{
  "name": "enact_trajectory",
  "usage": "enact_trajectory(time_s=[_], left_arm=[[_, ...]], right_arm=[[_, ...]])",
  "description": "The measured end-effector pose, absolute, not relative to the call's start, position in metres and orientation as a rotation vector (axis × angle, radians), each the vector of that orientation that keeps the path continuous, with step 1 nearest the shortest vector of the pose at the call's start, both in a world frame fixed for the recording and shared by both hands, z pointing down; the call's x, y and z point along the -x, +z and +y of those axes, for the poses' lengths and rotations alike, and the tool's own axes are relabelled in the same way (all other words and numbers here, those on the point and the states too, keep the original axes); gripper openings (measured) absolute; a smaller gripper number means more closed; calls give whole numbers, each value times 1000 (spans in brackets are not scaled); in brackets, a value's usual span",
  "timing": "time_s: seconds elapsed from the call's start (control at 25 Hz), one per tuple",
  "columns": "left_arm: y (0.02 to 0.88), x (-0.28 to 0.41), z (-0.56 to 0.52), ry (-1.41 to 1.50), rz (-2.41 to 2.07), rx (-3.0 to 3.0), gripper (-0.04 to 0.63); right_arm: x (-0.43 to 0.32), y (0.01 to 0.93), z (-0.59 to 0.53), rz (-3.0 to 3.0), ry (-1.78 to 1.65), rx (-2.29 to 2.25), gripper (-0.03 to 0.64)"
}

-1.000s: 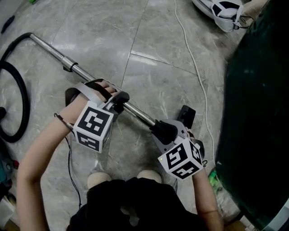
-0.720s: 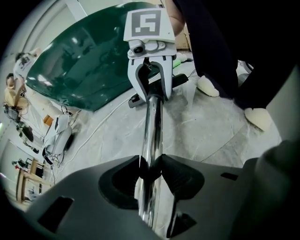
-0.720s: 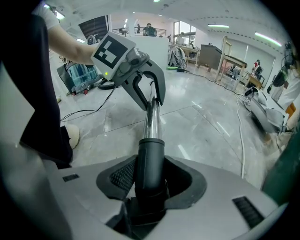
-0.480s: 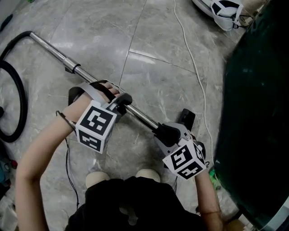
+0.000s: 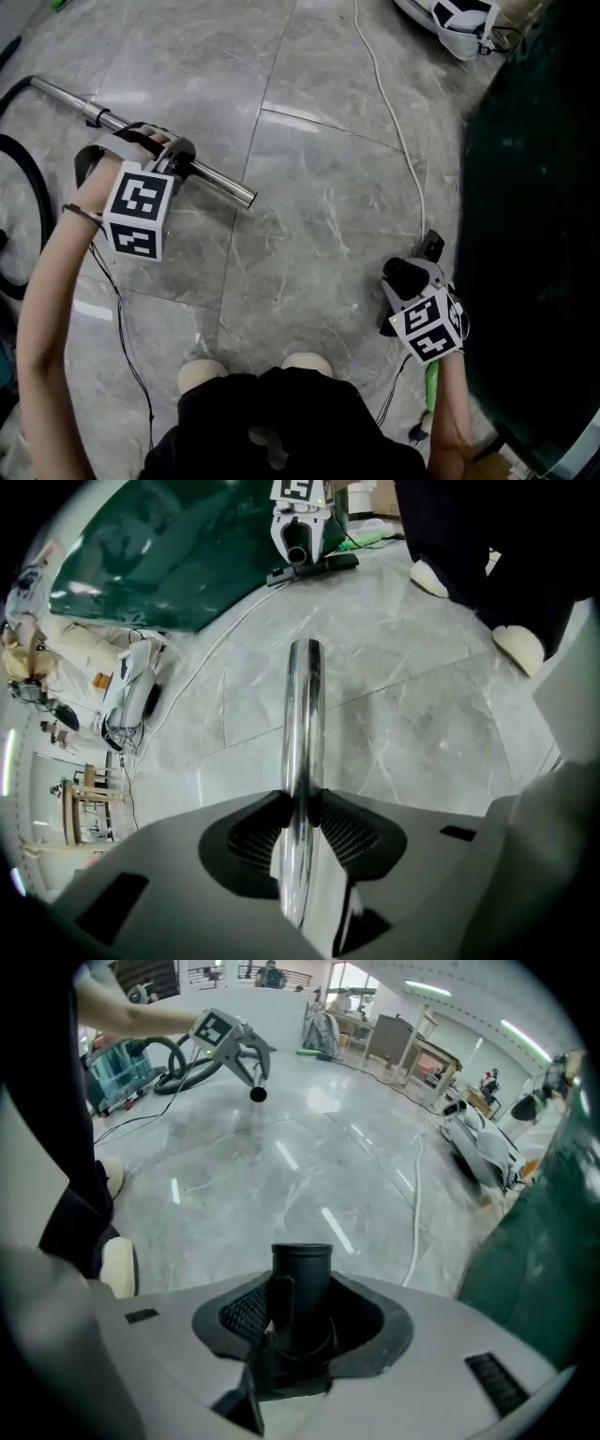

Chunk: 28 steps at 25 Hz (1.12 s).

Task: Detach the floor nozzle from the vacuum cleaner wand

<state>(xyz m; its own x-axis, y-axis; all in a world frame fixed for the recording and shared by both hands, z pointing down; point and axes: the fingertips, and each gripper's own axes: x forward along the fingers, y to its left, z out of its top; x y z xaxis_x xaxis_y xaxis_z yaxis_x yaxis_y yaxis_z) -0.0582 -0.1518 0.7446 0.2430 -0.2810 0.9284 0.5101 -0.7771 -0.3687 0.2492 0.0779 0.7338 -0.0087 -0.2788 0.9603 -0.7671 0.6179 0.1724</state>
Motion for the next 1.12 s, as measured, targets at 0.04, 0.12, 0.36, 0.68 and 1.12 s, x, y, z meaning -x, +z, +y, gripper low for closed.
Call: enact_trajectory(time_s=[0.04, 0.12, 0.36, 0.68, 1.12], left_arm=[[745, 54, -147, -1586, -216, 1890, 137], [751, 46, -134, -1568, -241, 1891, 138], [769, 32, -85, -1518, -345, 1861, 137], [790, 65, -45, -1582, -518, 1780, 137], [787, 99, -25, -1659, -563, 1839, 262]], right_arm=[[-241, 736, 75, -1590, 444, -855, 182], [-222, 740, 72, -1601, 357, -757, 182], [-187, 757, 57, -1517, -38, -434, 183], [-183, 778, 5, -1403, -351, -220, 183], [-180, 796, -23, -1450, -279, -231, 277]])
